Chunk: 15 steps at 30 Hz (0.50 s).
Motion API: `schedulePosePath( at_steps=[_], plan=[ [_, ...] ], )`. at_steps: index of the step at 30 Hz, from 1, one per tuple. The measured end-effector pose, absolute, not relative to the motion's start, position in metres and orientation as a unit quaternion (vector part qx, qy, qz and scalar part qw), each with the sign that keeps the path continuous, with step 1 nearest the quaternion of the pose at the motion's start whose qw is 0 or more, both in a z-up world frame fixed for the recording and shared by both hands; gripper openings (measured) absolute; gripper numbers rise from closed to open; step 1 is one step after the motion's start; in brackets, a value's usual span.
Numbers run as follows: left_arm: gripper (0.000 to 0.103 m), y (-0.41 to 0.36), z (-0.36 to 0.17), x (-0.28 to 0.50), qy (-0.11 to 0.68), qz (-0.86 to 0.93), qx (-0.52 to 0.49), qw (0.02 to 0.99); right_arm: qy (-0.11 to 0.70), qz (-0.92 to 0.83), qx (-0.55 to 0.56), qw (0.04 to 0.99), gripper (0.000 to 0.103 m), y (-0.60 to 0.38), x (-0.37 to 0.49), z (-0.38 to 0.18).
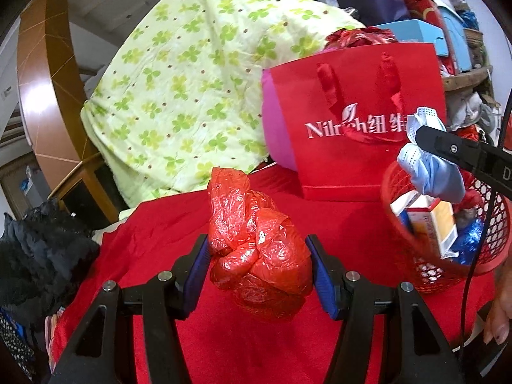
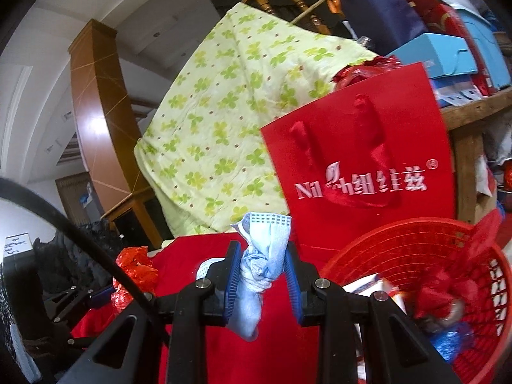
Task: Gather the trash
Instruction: 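Carry the red bag with the left tool while the right tool carries the tissue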
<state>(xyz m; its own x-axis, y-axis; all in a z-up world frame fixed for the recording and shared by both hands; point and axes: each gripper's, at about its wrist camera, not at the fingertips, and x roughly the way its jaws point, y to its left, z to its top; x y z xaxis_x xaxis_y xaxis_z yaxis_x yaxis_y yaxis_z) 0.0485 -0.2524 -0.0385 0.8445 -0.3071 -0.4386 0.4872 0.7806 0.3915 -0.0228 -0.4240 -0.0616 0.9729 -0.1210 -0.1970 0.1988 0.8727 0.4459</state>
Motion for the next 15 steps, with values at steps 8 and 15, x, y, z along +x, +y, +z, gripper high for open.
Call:
schedulePosePath(
  at_steps=[8,15],
  plan=[
    [0.062,-0.284,-0.036,0.033,0.170,-0.242,0.268,0.917,0.063,-0.113,0.271,0.954,0.030,-0.464,-0.050,-0.066],
    [0.062,-0.311,-0.033,0.013,0.158,-0.267,0.284,0.907,0.046,-0.128,0.303,0.943,0.030,-0.492,-0.073,-0.070]
  ],
)
